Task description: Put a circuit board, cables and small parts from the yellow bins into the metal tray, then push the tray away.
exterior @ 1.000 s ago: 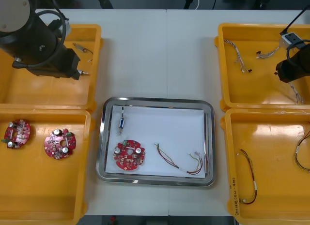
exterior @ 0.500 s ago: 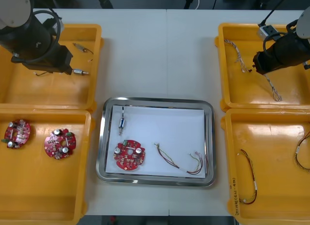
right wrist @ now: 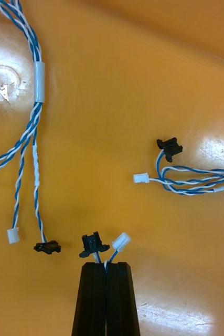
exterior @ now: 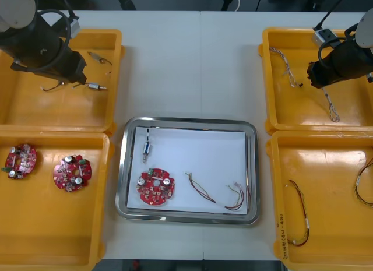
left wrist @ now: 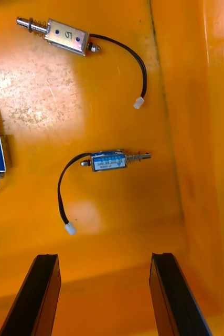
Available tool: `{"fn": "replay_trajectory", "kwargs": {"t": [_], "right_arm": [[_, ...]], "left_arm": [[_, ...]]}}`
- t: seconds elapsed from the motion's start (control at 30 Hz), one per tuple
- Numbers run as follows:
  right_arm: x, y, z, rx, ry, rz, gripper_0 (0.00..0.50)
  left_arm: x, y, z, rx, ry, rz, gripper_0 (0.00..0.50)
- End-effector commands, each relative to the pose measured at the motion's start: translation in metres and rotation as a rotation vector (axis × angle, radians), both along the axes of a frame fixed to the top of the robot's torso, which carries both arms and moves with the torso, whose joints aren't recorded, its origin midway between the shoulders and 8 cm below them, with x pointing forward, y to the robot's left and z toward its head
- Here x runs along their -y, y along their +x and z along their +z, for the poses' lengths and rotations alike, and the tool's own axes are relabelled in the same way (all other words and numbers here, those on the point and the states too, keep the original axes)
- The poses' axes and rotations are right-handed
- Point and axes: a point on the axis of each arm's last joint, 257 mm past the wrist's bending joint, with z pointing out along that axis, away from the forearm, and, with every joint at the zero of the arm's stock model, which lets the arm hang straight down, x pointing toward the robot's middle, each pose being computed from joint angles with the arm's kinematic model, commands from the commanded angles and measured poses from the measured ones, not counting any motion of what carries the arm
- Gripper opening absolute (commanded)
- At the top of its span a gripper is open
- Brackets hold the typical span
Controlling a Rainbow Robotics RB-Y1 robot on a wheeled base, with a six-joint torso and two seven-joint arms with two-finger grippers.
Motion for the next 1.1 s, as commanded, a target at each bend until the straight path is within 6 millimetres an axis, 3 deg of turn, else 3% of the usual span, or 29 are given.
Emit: {"fn": "replay_trajectory", "kwargs": {"t": [0.03, 0.07, 0.1, 0.13, 0.17, 0.2, 0.43, 0.63, 0.9, 1.1], "right_arm": [[-0.010, 0.019, 0.037, 0.078, -0.031, 0.032, 0.000], [-0.010, 0.019, 0.036, 0.078, -0.033, 0.033, 0.038], [-0.010, 0.019, 0.036, 0.078, -0.035, 0.033, 0.162], [-0.010, 0.019, 0.036, 0.078, -0.035, 0.033, 0.255], [-0.010, 0.019, 0.037, 0.079, -0.035, 0.031, 0.445], [-0.010, 0.019, 0.036, 0.077, -0.034, 0.030, 0.500], [-0.010, 0.018, 0.037, 0.073, -0.028, 0.025, 0.500], [-0.009, 0.008, 0.049, 0.036, -0.021, 0.030, 0.500], [-0.003, -0.020, 0.064, -0.032, -0.073, 0.046, 0.500], [0.009, -0.042, 0.049, -0.053, -0.096, 0.057, 0.500]], "left_arm": [[-0.011, 0.021, 0.041, 0.104, 0.122, -0.154, 0.500], [-0.010, 0.022, 0.040, 0.107, 0.136, -0.179, 0.500], [-0.008, 0.023, 0.038, 0.110, 0.151, -0.207, 0.500], [-0.008, 0.024, 0.038, 0.111, 0.160, -0.221, 0.500], [-0.007, 0.025, 0.036, 0.112, 0.174, -0.247, 0.500], [-0.006, 0.026, 0.035, 0.114, 0.189, -0.273, 0.500], [0.002, 0.030, 0.026, 0.122, 0.265, -0.404, 0.500], [0.009, 0.034, 0.015, 0.126, 0.245, -0.482, 0.500], [0.011, 0.045, 0.006, 0.154, 0.276, -0.527, 0.500], [0.017, 0.053, 0.004, 0.182, 0.301, -0.543, 0.500]]}}
